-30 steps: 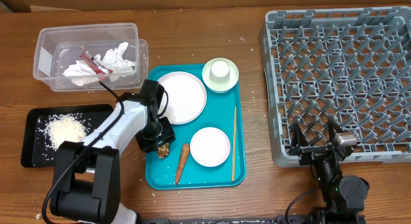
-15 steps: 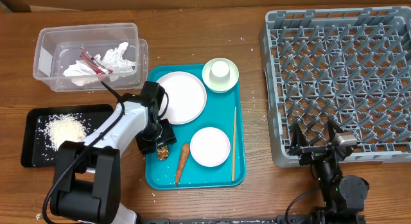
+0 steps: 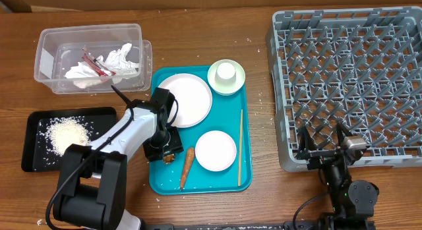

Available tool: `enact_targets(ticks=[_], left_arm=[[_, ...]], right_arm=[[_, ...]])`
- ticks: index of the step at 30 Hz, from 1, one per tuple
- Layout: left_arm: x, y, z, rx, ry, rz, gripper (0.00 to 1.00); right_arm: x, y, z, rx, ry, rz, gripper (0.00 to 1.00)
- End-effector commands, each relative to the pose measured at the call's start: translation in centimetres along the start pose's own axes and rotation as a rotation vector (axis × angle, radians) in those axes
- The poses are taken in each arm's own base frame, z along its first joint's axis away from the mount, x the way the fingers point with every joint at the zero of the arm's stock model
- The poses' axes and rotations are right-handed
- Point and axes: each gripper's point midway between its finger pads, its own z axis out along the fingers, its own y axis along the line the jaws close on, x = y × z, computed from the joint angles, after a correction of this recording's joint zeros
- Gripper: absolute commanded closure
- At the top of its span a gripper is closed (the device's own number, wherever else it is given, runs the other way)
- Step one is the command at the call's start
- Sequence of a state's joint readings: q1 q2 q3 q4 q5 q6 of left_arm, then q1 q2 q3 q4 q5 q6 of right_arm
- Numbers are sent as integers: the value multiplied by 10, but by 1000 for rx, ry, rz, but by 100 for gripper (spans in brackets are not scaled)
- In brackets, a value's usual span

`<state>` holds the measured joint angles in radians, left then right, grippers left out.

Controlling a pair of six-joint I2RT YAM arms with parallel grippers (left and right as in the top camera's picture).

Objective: Sort waste into correct bins and load items into the dishwasher
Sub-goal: 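Carry the mushroom left and drop it onto the black tray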

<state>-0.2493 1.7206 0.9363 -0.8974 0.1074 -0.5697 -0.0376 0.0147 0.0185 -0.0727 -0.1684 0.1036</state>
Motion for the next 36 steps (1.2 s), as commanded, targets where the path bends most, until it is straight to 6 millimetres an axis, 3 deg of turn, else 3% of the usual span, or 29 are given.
enact_targets(ticks=[1,9,16,21,27,31,36], left_arm=[[2,4,6,-27,0,19,48],[-4,-1,-3,-18,-14,20,61],[-13,-9,-23,-10,-26,21,60],[-29,-21,-52,16,-67,19,59],[-75,-28,-115,73,-213,-2,59],[-102,-11,-153,80,-305,-63,59],[-122,35,-179,39,-356,-190,59]], right_arm=[[2,1,0,-4,-5,-1,0],[2,1,0,-4,-5,-1,0],[2,1,0,-4,-5,-1,0],[1,1,0,-4,-5,-1,0],[1,1,0,-4,-5,-1,0],[2,1,0,-4,-5,-1,0],[2,1,0,-4,-5,-1,0]])
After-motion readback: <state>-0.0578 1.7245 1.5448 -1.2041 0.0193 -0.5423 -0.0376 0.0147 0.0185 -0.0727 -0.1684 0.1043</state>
